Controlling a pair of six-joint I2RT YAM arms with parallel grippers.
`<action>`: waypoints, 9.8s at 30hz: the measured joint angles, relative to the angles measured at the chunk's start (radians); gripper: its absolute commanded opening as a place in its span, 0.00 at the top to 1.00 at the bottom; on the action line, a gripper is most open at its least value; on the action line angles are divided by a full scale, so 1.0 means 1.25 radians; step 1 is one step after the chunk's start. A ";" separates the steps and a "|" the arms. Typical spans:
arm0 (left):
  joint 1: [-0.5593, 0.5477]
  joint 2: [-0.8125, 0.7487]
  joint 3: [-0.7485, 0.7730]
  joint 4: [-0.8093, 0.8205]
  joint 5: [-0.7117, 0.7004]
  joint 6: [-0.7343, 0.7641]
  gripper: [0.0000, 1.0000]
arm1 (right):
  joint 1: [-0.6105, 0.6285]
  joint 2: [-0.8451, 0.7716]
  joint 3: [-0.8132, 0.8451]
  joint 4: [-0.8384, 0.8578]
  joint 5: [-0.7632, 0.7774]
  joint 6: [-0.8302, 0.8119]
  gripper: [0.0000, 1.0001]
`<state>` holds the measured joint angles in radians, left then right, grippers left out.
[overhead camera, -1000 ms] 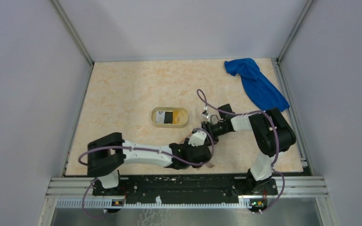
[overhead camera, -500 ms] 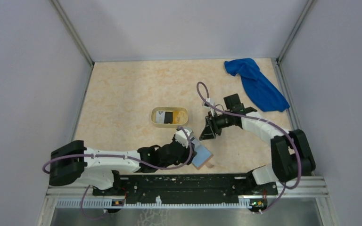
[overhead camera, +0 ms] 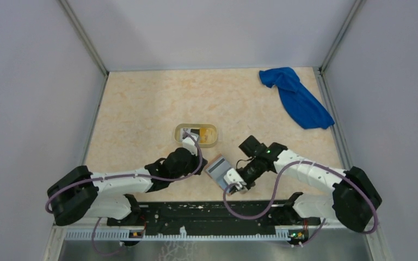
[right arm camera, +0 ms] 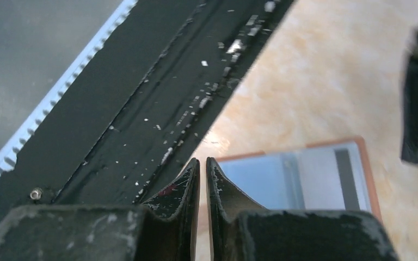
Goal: Put the credit cards into the card holder
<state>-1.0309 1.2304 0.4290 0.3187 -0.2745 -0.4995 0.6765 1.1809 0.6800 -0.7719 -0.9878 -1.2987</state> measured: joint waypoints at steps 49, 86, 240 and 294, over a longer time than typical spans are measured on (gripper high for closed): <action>0.047 -0.132 -0.017 -0.007 0.036 0.043 0.21 | -0.013 0.038 0.161 0.044 0.314 0.304 0.46; 0.428 0.363 0.286 -0.018 0.400 -0.036 0.30 | -0.205 0.227 0.310 0.124 -0.017 0.643 0.43; 0.369 0.486 0.434 -0.053 0.594 -0.050 0.60 | -0.219 0.196 0.310 0.114 -0.008 0.626 0.43; 0.424 0.155 0.209 -0.005 0.426 0.030 1.00 | -0.226 0.191 0.310 0.099 -0.024 0.589 0.43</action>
<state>-0.5011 1.4246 0.6903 0.3126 0.2584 -0.4625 0.3943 1.4200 1.0676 -0.6476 -1.0183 -0.5625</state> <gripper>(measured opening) 0.006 0.569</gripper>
